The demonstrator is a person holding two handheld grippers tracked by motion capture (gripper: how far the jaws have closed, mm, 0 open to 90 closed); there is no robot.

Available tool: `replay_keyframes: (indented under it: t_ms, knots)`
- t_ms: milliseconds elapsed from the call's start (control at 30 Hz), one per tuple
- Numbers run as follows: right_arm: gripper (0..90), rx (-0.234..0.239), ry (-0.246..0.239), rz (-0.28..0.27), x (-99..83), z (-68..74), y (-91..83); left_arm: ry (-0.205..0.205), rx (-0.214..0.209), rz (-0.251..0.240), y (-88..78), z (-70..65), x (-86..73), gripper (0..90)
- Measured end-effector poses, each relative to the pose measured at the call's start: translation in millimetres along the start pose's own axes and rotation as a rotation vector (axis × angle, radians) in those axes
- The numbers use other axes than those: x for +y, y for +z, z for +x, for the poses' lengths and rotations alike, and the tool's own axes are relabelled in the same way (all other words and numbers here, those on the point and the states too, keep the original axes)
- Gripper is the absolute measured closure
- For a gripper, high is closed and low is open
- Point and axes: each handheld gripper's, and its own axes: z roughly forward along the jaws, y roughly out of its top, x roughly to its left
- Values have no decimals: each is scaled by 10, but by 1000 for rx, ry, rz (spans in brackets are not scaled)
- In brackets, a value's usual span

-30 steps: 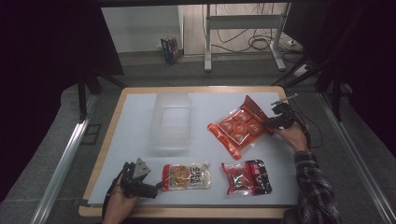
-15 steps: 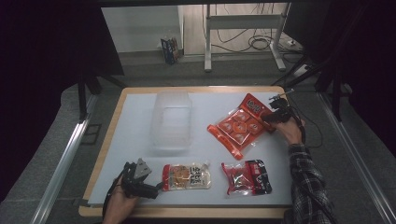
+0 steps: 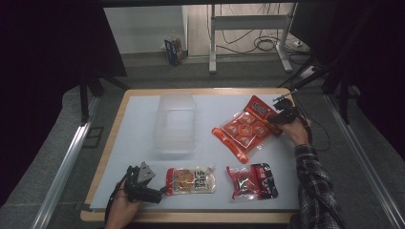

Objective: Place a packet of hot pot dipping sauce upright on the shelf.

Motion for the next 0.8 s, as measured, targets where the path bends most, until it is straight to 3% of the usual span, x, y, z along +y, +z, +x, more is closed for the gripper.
replay_keyframes:
  t_ms: [67,267,567,800]
  knots:
    - [687,23,11,1,12,-13,18,1,0,1,1,-1,0,3]
    - [880,66,19,37,26,12,60,3,2,3,2,-3,0,3]
    - [884,62,10,52,63,58,-18,6,3,3,2,-7,2,3]
    - [885,91,19,24,87,61,-223,7,4,2,2,-9,4,4]
